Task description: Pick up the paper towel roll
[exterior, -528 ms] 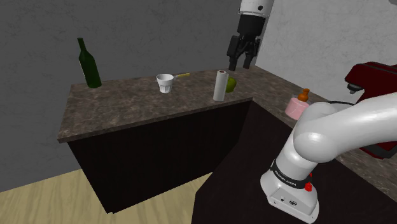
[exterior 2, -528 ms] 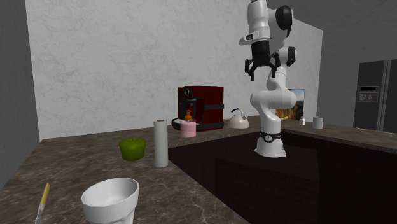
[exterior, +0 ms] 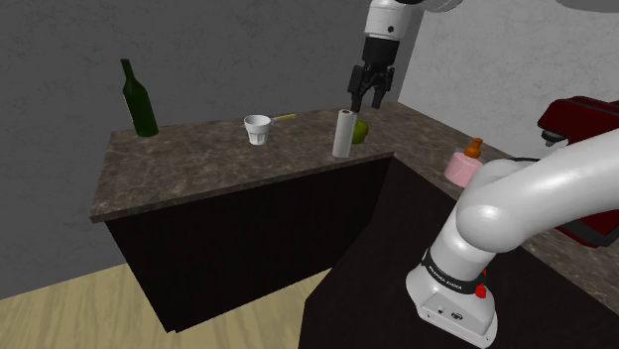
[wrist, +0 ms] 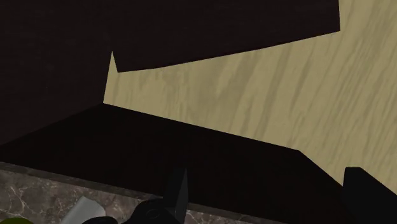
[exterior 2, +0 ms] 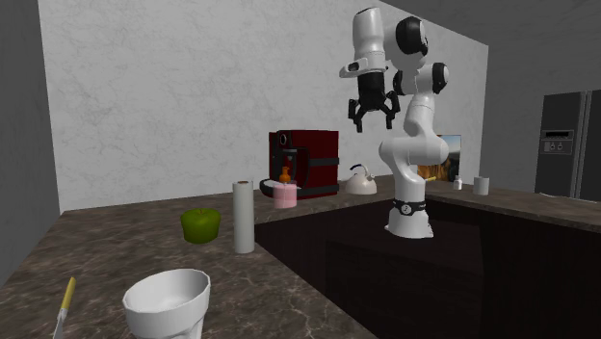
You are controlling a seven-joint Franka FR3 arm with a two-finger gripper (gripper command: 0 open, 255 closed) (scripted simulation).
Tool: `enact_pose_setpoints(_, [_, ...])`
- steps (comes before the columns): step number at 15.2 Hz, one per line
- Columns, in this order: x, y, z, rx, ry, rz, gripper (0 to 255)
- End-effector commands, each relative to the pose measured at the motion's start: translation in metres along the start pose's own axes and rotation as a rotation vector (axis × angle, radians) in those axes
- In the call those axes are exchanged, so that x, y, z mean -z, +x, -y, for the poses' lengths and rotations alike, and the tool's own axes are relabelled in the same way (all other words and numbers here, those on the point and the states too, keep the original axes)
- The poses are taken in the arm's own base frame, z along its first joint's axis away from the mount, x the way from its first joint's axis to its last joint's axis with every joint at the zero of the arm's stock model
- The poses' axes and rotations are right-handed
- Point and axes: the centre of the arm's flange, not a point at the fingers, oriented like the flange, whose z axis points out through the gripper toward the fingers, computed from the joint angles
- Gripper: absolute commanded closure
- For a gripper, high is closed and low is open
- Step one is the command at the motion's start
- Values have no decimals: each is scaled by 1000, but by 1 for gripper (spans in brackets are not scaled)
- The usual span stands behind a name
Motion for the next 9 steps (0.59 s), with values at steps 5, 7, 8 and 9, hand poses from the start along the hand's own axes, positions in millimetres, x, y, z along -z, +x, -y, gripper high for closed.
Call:
enact_pose_setpoints(5, [-27,47,-56,-4,-23,-5,0])
enact_pose_setpoints(7, [-34,63,-74,-6,-30,-7,0])
enact_pose_setpoints(8, [-38,71,-83,-7,-34,-7,0])
enact_pose_setpoints(9, [-42,79,-92,-7,-37,-8,0])
